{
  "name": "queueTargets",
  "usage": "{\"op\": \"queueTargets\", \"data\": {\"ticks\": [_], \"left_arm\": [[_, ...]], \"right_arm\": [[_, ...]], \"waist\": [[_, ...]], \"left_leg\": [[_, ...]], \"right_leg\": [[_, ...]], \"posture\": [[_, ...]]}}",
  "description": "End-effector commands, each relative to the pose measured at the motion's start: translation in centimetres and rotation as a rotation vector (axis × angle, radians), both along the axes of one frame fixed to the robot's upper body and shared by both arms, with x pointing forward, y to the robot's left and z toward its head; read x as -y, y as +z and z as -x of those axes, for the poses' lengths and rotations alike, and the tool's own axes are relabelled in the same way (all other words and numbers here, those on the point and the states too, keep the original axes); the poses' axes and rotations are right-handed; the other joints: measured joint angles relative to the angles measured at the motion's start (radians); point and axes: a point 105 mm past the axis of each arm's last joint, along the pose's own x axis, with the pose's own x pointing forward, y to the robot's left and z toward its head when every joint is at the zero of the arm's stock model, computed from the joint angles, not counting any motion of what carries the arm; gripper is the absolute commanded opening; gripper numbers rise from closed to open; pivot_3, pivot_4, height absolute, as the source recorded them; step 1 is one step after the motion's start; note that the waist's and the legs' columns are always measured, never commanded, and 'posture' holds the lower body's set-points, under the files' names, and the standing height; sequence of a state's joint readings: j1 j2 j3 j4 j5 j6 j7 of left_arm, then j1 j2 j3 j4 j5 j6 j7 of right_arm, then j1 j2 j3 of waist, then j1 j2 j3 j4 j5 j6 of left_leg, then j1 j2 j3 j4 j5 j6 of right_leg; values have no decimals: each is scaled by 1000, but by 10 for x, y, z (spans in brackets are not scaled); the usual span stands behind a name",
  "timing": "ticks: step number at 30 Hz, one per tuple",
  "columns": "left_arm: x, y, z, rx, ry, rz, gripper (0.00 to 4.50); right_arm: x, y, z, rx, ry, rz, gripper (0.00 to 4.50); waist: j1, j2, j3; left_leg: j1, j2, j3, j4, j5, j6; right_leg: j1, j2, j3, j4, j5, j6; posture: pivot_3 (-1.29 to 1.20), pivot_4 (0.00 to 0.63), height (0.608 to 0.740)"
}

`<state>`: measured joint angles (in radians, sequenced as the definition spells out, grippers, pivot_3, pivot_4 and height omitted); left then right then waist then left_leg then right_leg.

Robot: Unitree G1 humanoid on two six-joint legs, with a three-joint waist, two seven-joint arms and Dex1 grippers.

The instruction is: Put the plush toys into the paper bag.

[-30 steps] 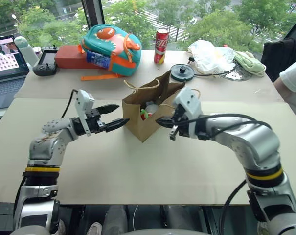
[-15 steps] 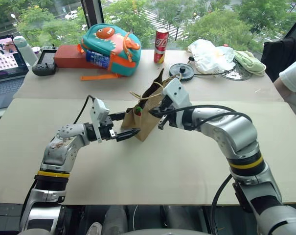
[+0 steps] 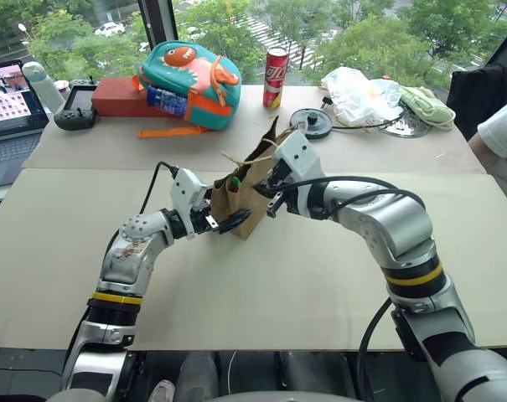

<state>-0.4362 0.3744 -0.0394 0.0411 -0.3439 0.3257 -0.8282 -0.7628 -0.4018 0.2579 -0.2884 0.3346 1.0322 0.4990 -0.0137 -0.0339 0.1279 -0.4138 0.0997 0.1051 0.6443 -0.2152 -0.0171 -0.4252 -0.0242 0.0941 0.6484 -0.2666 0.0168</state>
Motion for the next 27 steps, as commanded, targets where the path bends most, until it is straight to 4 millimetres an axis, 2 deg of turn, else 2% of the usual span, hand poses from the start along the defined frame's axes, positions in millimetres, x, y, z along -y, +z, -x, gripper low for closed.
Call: {"op": "queueTargets", "data": {"ticks": [1,7,11,18,27], "left_arm": [[5,10,-1,52,16,13,4500],[3,6,-1,51,24,4,4500],[2,4,-3,60,39,-11,3445],[3,2,-9,64,49,-25,913],[1,5,-18,76,71,-8,913]], "right_arm": [[-4,17,1,69,17,-27,19],[-5,16,1,69,18,-27,19],[-6,16,2,67,22,-29,0],[-8,16,11,58,60,-22,0],[10,8,52,48,210,57,0]], "waist": [[0,0,0],[0,0,0],[0,0,0],[0,0,0],[3,0,0]], "left_leg": [[0,0,0,0,0,0],[0,0,0,0,0,0],[0,0,0,0,0,0],[0,0,0,0,0,0],[0,0,0,0,0,0]], "right_leg": [[0,0,0,0,0,0],[0,0,0,0,0,0],[0,0,0,0,0,0],[0,0,0,0,0,0],[1,0,0,-1,0,0]], "posture": [[0,150,722],[0,150,722],[0,150,722],[0,150,722],[0,150,722]]}}
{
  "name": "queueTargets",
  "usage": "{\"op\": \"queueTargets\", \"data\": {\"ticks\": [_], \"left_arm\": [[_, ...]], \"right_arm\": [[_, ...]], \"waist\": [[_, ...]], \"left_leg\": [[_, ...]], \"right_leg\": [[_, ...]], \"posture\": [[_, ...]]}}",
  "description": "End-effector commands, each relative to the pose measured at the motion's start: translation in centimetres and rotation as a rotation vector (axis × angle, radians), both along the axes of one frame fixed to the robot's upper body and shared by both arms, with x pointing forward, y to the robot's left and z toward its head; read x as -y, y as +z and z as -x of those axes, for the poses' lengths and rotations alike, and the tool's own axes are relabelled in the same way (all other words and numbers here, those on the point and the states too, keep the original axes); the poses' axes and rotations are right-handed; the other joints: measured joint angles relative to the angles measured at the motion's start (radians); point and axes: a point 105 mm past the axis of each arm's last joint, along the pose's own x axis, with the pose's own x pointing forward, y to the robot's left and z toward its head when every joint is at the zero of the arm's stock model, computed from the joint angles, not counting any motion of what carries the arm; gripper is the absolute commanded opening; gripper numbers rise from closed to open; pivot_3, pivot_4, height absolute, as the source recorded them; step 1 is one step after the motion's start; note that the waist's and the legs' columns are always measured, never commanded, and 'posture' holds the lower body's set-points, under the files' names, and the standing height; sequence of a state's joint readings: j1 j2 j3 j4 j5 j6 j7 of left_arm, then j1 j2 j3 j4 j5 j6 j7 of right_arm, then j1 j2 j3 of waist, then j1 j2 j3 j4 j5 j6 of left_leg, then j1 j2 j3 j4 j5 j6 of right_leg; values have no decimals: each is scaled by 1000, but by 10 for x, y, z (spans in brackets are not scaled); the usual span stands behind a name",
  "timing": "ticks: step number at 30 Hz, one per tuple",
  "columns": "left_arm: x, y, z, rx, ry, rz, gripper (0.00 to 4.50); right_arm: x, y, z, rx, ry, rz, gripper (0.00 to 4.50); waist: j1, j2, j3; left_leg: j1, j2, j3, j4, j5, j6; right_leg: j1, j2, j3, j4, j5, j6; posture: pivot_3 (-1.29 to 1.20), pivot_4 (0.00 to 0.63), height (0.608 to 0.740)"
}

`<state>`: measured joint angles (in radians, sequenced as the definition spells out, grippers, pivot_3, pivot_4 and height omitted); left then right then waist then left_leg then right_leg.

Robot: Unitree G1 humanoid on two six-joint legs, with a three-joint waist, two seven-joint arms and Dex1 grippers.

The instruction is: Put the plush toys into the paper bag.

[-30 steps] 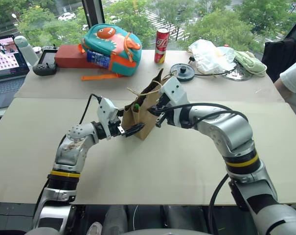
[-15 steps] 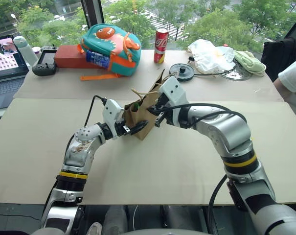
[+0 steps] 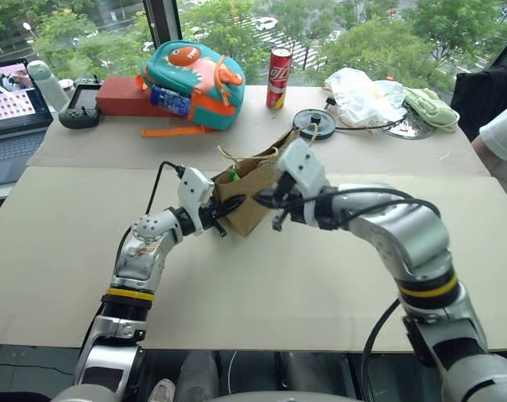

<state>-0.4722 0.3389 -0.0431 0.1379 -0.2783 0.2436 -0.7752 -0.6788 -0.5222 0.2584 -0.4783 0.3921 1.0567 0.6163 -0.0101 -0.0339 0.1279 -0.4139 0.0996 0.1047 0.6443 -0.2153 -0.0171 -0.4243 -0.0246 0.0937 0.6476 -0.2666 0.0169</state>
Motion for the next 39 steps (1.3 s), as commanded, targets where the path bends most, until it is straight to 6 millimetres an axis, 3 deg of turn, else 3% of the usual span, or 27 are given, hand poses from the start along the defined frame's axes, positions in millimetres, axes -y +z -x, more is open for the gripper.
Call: {"op": "queueTargets", "data": {"ticks": [1,4,7,10,12,17,23,39], "left_arm": [[2,11,-3,46,-6,12,913],[3,14,-3,57,-15,29,913],[-1,26,5,93,-78,49,913],[-12,37,18,122,-189,24,913],[-21,44,28,131,-287,-25,913],[-36,47,45,95,-492,-140,913],[-44,46,51,54,-691,-255,913],[-45,31,60,-17,-811,-318,913]], "right_arm": [[7,11,19,41,74,0,0],[26,19,24,44,70,-43,0],[58,32,33,44,79,-113,0],[89,42,35,45,60,-138,0],[98,45,43,20,102,-151,0],[106,51,55,-16,188,-203,0],[107,41,59,-53,230,-165,0],[133,26,45,-68,161,7,0]], "waist": [[-1,0,0],[-2,0,0],[-1,0,0],[-2,0,0],[-5,0,0],[-7,0,0],[0,0,0],[-2,0,0]], "left_leg": [[0,0,0,0,0,0],[1,0,-1,0,0,0],[1,0,-1,0,0,0],[1,-1,-1,0,0,0],[1,-1,-2,0,0,0],[5,0,-2,-1,0,0],[5,-1,-2,0,0,0],[4,-1,-2,0,0,0]], "right_leg": [[0,0,0,0,0,0],[0,0,0,0,0,0],[1,0,0,0,0,0],[1,0,0,-1,0,0],[1,0,0,-1,0,0],[3,1,1,0,0,0],[4,1,1,0,-1,0],[2,1,1,0,-1,0]], "posture": [[0,150,722],[0,150,722],[0,150,722],[0,150,722],[0,150,722],[0,150,722],[0,150,722],[0,150,722]]}}
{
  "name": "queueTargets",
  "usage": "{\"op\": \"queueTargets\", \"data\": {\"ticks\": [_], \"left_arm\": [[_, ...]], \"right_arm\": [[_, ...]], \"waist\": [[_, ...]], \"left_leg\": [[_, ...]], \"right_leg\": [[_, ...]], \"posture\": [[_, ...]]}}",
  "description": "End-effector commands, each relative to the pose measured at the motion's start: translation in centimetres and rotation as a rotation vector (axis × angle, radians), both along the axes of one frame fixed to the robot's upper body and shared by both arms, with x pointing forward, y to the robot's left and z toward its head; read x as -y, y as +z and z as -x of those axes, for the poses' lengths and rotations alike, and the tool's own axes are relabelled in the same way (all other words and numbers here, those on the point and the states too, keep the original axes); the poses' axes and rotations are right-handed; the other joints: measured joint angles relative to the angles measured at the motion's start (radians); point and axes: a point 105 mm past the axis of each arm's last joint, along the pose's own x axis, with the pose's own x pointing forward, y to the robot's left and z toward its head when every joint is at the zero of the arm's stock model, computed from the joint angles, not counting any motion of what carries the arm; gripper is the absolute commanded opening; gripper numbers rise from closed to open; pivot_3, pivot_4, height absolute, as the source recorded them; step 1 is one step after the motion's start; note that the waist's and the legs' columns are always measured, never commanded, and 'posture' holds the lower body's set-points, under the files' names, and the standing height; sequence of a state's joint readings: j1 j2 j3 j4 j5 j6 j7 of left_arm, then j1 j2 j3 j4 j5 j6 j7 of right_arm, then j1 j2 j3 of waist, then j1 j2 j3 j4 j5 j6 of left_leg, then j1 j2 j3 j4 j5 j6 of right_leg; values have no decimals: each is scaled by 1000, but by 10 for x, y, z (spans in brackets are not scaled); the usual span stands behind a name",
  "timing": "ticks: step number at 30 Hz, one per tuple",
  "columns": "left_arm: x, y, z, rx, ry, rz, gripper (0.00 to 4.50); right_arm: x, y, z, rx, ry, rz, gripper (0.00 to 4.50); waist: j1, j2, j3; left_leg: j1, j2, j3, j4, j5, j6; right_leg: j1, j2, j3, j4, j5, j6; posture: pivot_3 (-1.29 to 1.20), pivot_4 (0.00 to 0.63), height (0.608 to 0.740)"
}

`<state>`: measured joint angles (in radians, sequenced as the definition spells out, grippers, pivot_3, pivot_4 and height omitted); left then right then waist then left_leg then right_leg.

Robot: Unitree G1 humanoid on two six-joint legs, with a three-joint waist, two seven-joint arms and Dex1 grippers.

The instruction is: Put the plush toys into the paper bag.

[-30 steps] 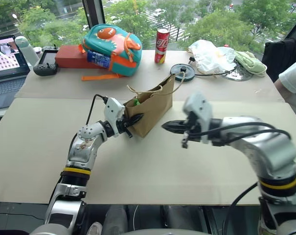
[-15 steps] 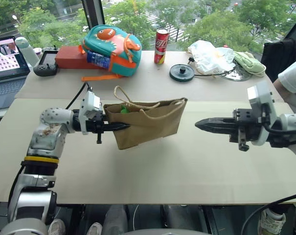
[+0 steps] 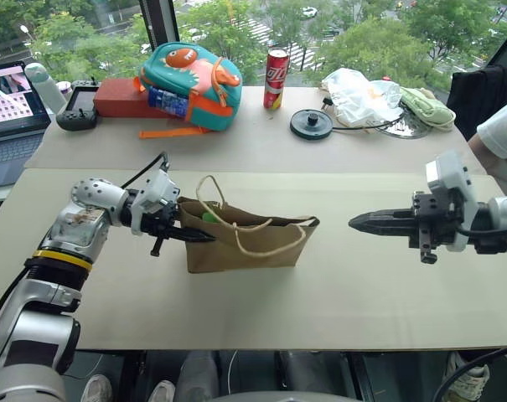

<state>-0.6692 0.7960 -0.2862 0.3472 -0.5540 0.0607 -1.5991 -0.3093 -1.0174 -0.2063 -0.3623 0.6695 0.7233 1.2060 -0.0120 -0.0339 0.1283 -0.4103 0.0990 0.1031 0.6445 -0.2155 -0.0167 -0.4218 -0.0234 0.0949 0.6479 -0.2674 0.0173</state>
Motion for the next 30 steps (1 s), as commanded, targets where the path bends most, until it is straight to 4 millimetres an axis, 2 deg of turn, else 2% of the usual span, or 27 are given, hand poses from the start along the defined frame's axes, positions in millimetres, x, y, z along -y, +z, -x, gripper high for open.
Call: {"op": "queueTargets", "data": {"ticks": [1,8,10,11,19,22,26,30], "left_arm": [[2,9,2,35,-40,18,913],[1,-2,-4,80,-19,-11,913],[1,-1,-6,85,-14,-14,1469],[1,0,-6,82,-15,-15,1518],[-6,12,-8,94,15,-15,4419],[-9,18,-8,98,34,-11,4419],[-26,30,-8,88,102,-44,4419],[-37,50,6,22,146,-27,4419]], "right_arm": [[3,8,-3,52,-5,28,0],[1,8,-5,55,-7,27,0],[1,8,-6,54,-10,30,0],[1,7,-7,53,-11,32,0],[2,4,-15,61,-29,53,0],[1,3,-16,63,-27,58,0],[3,1,-21,62,-48,88,0],[6,3,-24,65,-64,108,0]], "waist": [[0,0,0],[1,0,0],[1,0,0],[2,0,0],[0,0,0],[1,0,0],[-1,0,0],[-3,1,1]], "left_leg": [[0,0,0,0,0,0],[0,0,0,0,0,0],[0,0,0,0,0,0],[0,0,0,0,0,0],[0,0,0,0,0,0],[0,0,0,0,0,0],[-1,0,0,0,0,0],[-1,0,0,0,0,0]], "right_leg": [[0,0,0,0,0,0],[0,0,0,0,0,0],[0,0,0,0,0,0],[0,0,0,0,0,0],[-1,0,0,0,0,0],[0,0,0,0,0,0],[-1,0,0,0,0,0],[-2,0,0,1,0,0]], "posture": [[0,150,722],[0,150,722],[0,150,722],[0,150,722],[0,150,722],[0,150,722],[0,150,722],[0,150,722]]}}
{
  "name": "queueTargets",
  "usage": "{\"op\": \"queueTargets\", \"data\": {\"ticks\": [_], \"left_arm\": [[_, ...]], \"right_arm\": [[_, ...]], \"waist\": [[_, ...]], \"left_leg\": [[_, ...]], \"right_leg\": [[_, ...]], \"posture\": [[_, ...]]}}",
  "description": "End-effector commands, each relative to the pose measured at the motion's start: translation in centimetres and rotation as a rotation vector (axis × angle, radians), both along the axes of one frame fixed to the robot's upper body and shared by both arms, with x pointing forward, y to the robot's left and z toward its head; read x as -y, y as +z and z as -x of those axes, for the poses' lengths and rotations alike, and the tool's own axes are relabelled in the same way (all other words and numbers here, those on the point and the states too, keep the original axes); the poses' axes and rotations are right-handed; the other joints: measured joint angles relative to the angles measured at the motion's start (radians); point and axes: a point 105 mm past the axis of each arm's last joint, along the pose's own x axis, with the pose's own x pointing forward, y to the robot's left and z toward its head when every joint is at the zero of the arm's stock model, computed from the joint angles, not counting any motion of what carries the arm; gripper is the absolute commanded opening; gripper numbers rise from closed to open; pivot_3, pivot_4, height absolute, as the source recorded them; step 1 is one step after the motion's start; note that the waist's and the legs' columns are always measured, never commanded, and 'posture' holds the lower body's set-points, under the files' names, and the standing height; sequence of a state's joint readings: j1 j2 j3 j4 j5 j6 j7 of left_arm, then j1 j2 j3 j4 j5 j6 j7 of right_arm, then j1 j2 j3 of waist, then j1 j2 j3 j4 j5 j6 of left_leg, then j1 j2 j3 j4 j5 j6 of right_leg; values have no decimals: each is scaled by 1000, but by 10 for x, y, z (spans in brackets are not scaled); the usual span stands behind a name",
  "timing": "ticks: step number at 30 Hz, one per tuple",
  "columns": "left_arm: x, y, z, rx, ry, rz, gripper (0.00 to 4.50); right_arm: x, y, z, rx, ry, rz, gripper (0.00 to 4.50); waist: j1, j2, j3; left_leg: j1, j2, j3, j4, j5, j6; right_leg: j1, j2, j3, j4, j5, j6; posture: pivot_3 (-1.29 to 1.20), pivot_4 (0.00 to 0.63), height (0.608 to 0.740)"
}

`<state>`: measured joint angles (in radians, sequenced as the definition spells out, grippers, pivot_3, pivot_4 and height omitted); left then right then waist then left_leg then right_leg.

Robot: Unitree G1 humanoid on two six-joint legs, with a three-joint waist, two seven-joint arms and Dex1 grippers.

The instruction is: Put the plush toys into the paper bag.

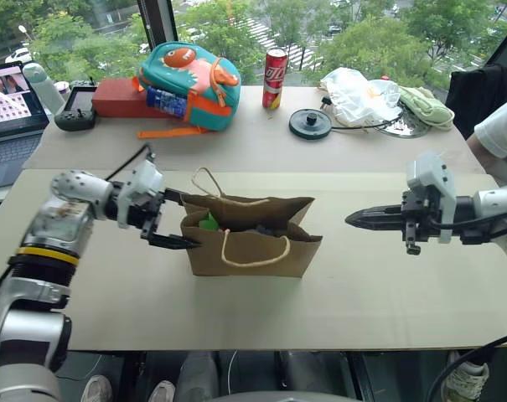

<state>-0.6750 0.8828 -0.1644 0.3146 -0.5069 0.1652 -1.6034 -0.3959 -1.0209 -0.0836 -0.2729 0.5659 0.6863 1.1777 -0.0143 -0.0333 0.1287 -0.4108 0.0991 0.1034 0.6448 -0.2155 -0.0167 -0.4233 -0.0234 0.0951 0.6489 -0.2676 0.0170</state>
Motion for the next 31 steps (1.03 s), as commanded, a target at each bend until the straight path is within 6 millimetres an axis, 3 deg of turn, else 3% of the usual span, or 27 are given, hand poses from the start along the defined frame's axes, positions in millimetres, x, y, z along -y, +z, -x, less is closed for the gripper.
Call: {"op": "queueTargets", "data": {"ticks": [1,6,11,15,31], "left_arm": [[-9,28,16,-24,25,31,4419],[-25,52,40,-151,82,35,4419],[-42,86,42,-159,170,72,4419],[-45,101,42,-145,188,115,4419],[-45,95,42,-157,186,142,4419]], "right_arm": [[3,14,-3,59,-6,34,0],[-1,24,1,71,21,37,0],[-9,44,10,105,70,-1,0],[-14,58,16,122,89,-33,0],[-21,54,16,93,105,-38,0]], "waist": [[0,1,0],[1,1,1],[3,2,2],[5,2,2],[4,2,2]], "left_leg": [[0,0,0,0,0,0],[0,1,1,0,0,0],[1,1,1,0,0,0],[1,1,1,0,0,0],[1,1,1,-1,0,0]], "right_leg": [[0,0,0,0,0,0],[0,0,0,0,-1,0],[0,0,-1,1,-1,-1],[0,0,-1,1,-2,-1],[-1,0,-1,2,-3,-2]], "posture": [[0,150,722],[0,150,722],[0,150,722],[0,150,722],[0,150,722]]}}
